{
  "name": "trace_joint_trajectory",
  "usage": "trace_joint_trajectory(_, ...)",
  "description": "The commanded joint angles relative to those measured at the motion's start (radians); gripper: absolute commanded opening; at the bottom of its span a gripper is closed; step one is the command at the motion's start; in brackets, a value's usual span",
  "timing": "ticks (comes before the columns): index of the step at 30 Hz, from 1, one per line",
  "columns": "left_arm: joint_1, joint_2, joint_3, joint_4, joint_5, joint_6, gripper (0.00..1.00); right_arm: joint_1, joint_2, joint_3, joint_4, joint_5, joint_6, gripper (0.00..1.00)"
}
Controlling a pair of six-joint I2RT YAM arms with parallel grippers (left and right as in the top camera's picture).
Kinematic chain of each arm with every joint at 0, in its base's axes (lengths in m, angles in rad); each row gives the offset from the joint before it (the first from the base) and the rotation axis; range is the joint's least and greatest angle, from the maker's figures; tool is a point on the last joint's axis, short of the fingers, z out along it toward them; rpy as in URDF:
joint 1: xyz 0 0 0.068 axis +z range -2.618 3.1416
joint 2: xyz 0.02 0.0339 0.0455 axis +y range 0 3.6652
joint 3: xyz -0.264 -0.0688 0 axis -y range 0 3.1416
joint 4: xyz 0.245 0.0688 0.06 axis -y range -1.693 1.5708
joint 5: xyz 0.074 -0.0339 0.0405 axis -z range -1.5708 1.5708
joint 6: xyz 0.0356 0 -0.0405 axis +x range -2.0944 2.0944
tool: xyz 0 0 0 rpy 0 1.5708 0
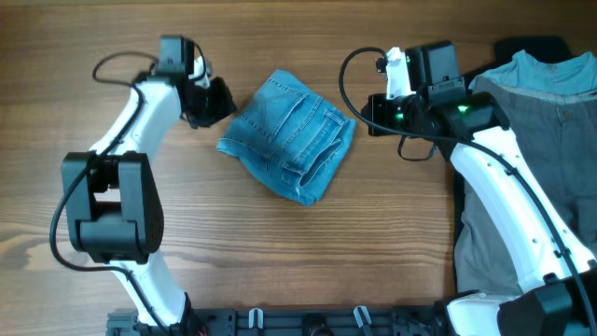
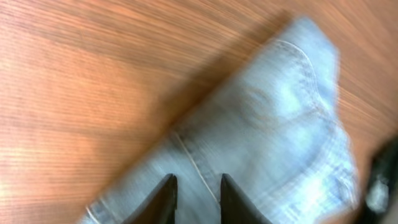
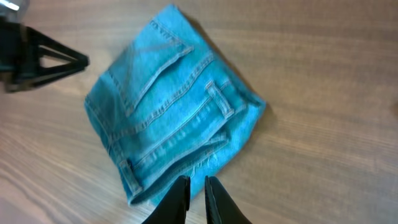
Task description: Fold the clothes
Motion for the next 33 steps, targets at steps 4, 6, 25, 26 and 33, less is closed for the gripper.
trace_joint_trajectory(4,-0.032,-0.011,0.144,-0.35,0.105,0.061,1.0,0.025,0.154,-0.005,0.132,0.014,-0.108,0.05)
trace_joint_trajectory(6,-0.032,-0.01,0.142,-0.419,0.106,0.092,1.0,0.027,0.251,-0.004,0.18,0.013,-0.105,0.04)
trace_joint_trajectory(25,-0.183,-0.139,-0.093,-0.377,-0.064,-0.25,1.0,0.02,0.628,-0.004,0.267,-0.117,-0.159,0.04)
trace_joint_trajectory(26,-0.185,-0.139,-0.126,-0.335,-0.047,-0.268,1.0,0.02,0.628,-0.004,0.264,-0.117,-0.159,0.04)
trace_joint_trajectory(33,-0.186,-0.139,-0.352,0.021,0.036,-0.391,1.0,0.02,0.628,-0.004,0.255,-0.117,-0.159,0.04)
